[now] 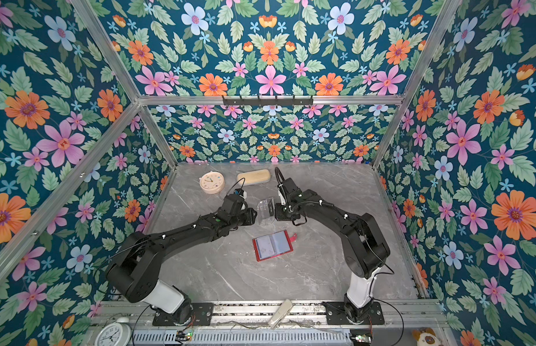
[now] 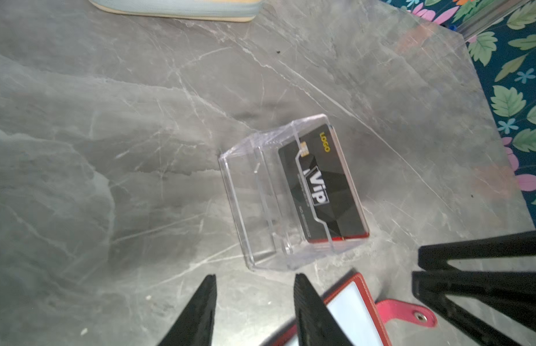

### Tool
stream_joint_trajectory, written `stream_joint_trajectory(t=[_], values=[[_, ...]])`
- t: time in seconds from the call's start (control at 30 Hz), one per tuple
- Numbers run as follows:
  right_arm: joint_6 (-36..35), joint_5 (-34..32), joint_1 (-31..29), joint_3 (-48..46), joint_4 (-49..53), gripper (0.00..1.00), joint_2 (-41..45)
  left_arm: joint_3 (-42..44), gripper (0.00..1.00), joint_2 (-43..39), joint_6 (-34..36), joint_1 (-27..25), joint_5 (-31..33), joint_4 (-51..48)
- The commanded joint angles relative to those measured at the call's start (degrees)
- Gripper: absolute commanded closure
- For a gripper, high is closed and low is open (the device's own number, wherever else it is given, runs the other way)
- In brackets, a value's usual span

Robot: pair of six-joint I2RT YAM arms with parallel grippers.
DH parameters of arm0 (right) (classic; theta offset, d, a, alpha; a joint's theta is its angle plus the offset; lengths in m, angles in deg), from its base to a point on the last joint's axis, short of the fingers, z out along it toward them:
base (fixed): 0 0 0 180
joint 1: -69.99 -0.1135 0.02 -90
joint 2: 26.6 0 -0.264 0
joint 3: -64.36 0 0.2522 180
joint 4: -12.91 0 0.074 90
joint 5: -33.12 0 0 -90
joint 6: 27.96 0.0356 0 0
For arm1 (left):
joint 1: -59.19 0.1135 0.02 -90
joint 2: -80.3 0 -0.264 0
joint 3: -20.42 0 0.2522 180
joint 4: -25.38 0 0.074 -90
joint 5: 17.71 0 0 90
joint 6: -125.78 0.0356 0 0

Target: Put the credit cards into the card holder

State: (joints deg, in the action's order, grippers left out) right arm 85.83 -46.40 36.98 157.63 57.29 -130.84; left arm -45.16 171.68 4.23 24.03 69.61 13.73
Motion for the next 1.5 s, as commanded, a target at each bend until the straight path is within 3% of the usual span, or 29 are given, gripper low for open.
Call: stream_joint_trajectory(t=[0.0,0.43,1.2,1.47], values=[[-3.1,1.2,0.6,4.5,4.3,0.59,-2.8,-2.7,0.55,3.2,-0.3,1.7,-3.0,0.0],[-6.6,-0.9,1.5,20.6,13.3,0.56,-14.5,-10.2,0.57,14.3,-2.3,6.0,-15.6,3.9],[-7.4,-1.1,1.7,34.0,21.3,0.59,-25.9,-12.3,0.62,20.7,-4.4,7.0,-15.8,0.3],[-7.8,-5.1,1.0,37.5,24.8,0.60,-28.5,-12.1,0.62,21.2,-5.6,7.0,-14.8,-0.2]])
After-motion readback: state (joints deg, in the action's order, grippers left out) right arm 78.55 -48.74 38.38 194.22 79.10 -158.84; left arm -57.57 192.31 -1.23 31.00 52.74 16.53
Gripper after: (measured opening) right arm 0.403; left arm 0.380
